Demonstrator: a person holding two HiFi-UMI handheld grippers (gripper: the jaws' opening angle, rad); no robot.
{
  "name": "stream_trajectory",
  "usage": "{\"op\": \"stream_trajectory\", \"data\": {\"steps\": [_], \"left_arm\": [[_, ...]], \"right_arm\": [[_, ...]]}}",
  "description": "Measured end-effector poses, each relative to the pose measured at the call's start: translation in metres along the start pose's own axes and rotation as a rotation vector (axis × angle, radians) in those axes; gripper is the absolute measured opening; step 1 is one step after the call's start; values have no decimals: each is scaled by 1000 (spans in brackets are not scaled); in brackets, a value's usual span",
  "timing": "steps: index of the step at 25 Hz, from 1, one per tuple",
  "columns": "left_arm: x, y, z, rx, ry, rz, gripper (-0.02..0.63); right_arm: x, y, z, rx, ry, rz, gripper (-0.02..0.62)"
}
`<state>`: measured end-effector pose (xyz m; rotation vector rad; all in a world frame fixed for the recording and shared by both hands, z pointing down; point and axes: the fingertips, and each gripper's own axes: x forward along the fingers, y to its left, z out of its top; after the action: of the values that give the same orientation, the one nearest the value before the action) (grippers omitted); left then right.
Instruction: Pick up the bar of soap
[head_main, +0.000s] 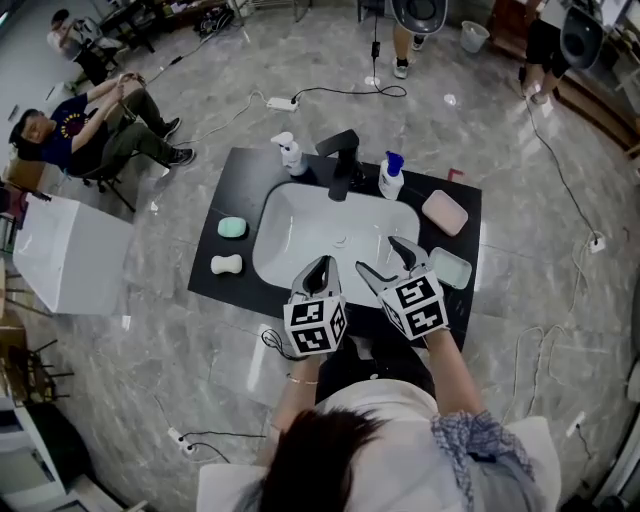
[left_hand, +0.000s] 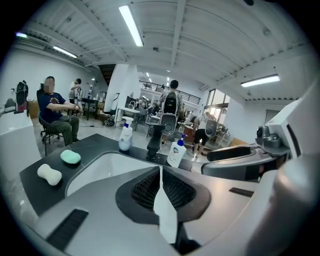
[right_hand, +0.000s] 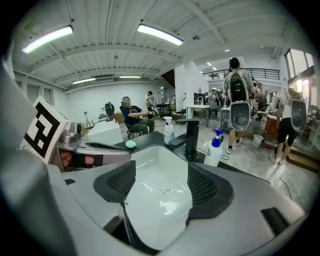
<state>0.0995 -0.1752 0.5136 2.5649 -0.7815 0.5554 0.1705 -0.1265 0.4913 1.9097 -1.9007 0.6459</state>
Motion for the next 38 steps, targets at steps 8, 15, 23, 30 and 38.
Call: {"op": "stream_trajectory", "data": {"steps": [8,15,23,30,38], "left_arm": [[15,-56,-9,69,34,-109,11],[23,-89,-13,98,45,-153,11],[25,-108,-23,109,59,-167,11],[28,-120,-27,111,70,-176,11],[33,-121,-32,119,81,-171,11]], "right_arm": [[-38,-39,-26,102,-27,-139,215],[-64,-66,-45,144,-31,-248,72],[-81,-85,-60,200,-45,-316,12],[-84,-89,-73,199,-11,-319,12],[-81,-92,-83,205,5,-321,12]]}}
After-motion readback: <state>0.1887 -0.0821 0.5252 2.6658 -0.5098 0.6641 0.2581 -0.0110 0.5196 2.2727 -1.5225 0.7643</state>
